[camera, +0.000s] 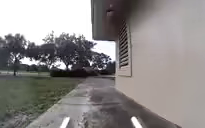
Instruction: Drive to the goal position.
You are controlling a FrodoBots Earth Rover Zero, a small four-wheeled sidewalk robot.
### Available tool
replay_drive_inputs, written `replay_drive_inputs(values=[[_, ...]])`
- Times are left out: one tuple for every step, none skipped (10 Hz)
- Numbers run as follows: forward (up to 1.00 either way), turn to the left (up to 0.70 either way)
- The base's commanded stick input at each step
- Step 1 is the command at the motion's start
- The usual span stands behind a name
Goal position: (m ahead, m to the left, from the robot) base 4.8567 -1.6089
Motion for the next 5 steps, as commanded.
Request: replay_drive_inputs(values=[[0.69,0.03],[0.69,0.06],[0.69,0.31],[0.69,0.24],[0.69,0.18]])
